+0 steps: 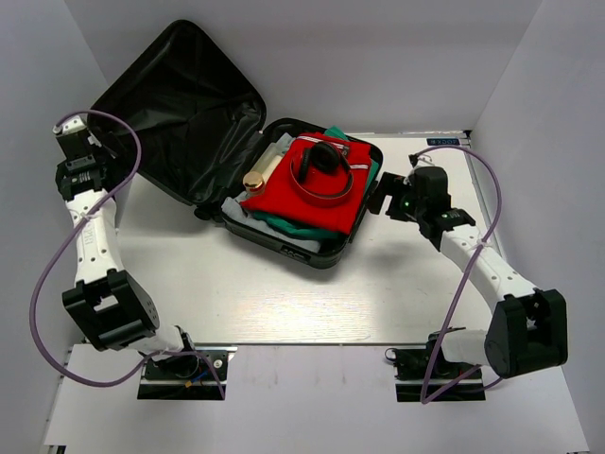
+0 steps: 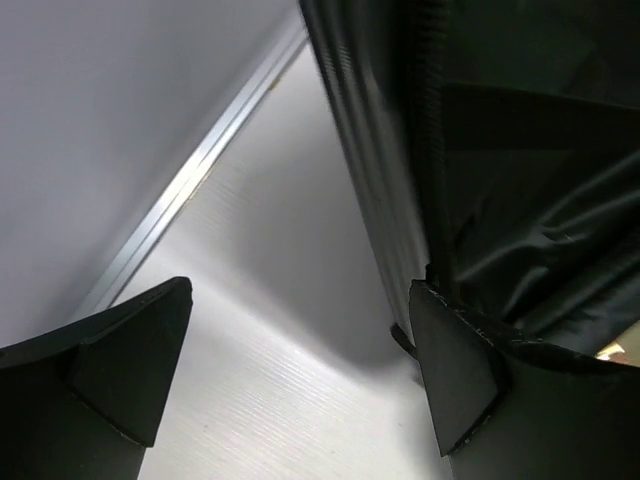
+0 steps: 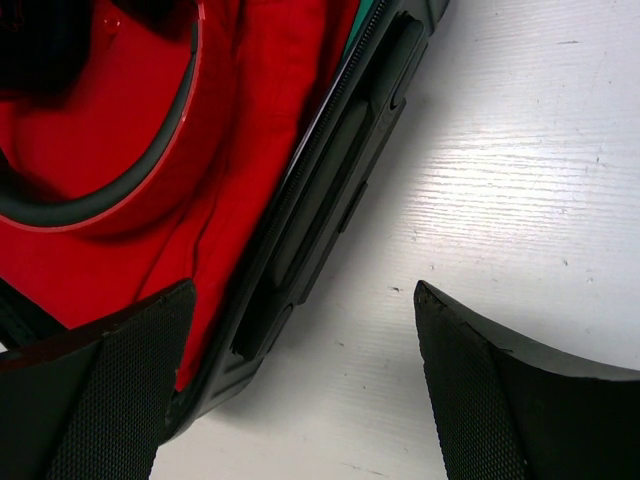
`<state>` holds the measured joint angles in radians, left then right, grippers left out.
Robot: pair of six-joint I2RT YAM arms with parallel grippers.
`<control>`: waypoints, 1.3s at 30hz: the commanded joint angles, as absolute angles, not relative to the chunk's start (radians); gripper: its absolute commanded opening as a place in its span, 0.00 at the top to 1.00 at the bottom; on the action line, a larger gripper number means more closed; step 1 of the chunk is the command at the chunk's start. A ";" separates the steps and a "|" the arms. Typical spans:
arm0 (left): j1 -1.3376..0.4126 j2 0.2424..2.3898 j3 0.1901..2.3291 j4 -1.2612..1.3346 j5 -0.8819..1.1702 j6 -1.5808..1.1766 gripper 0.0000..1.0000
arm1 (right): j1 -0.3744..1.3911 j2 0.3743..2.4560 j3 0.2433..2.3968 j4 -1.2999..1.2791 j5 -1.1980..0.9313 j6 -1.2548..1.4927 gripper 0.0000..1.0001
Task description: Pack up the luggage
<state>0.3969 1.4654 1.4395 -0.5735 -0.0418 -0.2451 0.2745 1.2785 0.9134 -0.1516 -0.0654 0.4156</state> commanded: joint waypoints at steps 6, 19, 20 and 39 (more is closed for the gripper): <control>0.460 1.434 1.557 -0.592 0.127 -0.314 0.00 | 0.273 1.290 0.950 -0.086 -0.087 0.439 0.10; 0.491 1.563 1.635 -0.486 0.130 -0.333 0.00 | 0.273 1.336 0.989 -0.072 -0.109 0.436 0.10; 0.486 1.593 1.643 -0.479 0.135 -0.333 0.00 | 0.272 1.338 0.995 -0.075 -0.110 0.436 0.10; 0.210 1.510 1.487 -0.230 -0.058 -0.008 1.00 | 0.276 1.299 0.963 -0.063 -0.118 0.437 0.10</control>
